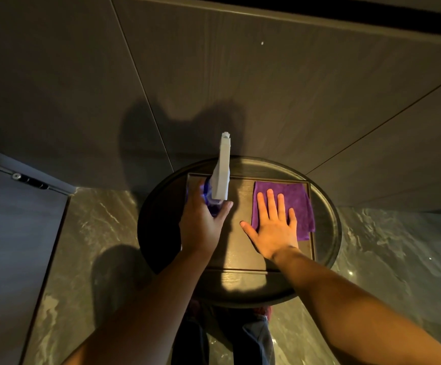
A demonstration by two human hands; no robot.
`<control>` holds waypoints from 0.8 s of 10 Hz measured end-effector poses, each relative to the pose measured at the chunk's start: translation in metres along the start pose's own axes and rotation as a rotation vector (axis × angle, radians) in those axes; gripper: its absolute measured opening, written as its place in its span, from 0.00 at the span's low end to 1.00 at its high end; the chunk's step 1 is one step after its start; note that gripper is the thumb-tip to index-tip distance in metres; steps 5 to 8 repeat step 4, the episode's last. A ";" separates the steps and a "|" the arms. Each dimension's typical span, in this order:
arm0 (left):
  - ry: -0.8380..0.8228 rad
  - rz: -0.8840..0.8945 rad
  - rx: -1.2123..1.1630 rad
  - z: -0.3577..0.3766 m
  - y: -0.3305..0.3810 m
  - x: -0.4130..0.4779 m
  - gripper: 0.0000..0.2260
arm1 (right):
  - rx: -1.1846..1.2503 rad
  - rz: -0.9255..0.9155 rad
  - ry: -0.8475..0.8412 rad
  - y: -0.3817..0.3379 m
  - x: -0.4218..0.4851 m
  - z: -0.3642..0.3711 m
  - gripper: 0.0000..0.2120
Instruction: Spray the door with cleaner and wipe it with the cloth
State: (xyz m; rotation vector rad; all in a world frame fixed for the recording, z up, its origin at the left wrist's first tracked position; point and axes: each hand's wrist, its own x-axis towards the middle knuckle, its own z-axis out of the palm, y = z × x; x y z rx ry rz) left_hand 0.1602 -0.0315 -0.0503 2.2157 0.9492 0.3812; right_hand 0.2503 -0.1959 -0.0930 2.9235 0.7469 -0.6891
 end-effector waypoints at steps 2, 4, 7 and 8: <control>-0.051 0.047 -0.015 0.001 -0.008 -0.005 0.38 | 0.014 -0.002 -0.018 -0.001 -0.004 -0.006 0.41; -0.202 -0.028 0.052 -0.025 -0.015 -0.028 0.43 | 0.067 0.008 0.012 0.001 -0.026 -0.029 0.38; -0.202 -0.028 0.052 -0.025 -0.015 -0.028 0.43 | 0.067 0.008 0.012 0.001 -0.026 -0.029 0.38; -0.202 -0.028 0.052 -0.025 -0.015 -0.028 0.43 | 0.067 0.008 0.012 0.001 -0.026 -0.029 0.38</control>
